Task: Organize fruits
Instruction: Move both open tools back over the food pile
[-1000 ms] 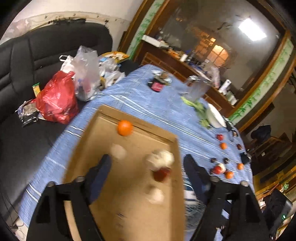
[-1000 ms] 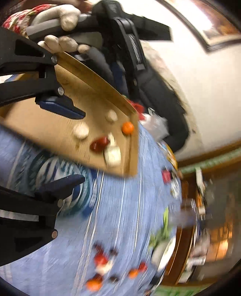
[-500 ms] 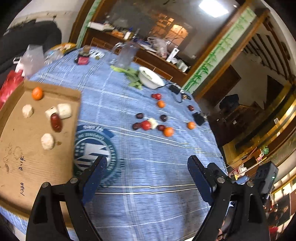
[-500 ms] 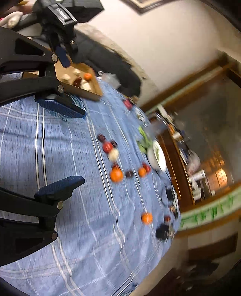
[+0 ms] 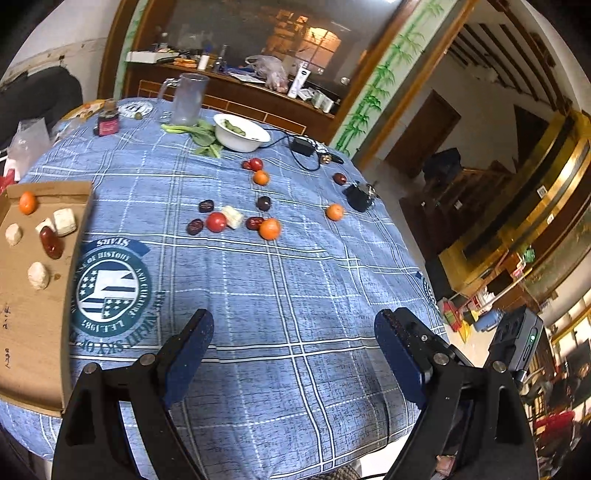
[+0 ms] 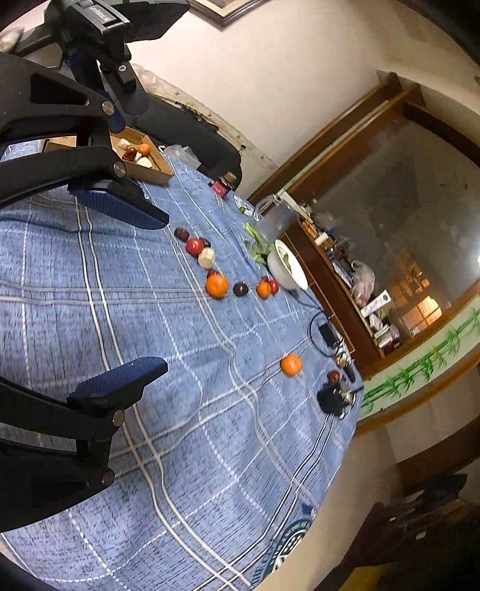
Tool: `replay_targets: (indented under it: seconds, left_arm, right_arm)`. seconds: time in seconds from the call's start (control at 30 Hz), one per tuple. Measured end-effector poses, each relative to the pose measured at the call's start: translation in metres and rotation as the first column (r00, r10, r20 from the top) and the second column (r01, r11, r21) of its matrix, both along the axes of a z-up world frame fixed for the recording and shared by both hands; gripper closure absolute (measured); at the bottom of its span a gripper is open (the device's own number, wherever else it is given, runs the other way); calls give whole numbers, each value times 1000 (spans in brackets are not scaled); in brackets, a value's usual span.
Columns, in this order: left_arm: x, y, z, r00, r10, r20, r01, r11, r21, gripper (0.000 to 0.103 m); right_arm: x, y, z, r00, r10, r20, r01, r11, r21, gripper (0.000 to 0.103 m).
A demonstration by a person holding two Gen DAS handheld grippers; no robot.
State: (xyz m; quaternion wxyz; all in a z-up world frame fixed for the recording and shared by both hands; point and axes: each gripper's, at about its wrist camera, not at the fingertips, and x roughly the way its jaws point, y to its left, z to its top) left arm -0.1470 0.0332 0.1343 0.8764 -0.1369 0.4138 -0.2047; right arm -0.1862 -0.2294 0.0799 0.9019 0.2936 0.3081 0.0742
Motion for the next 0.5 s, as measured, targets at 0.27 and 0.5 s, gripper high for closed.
replay_targets:
  seconds: [0.27,0.5]
  left_arm:
    - [12,-6,-22,998,0,-57,1,1000,16,15]
    - [26,1,-39,996,2,-91,-2,1000,-4,15]
  right_arm:
    - [13,1,-25,998,14,-60,-14,1000,-2,26]
    - [28,16,-39,994,33,-100,-38,998,-52,26]
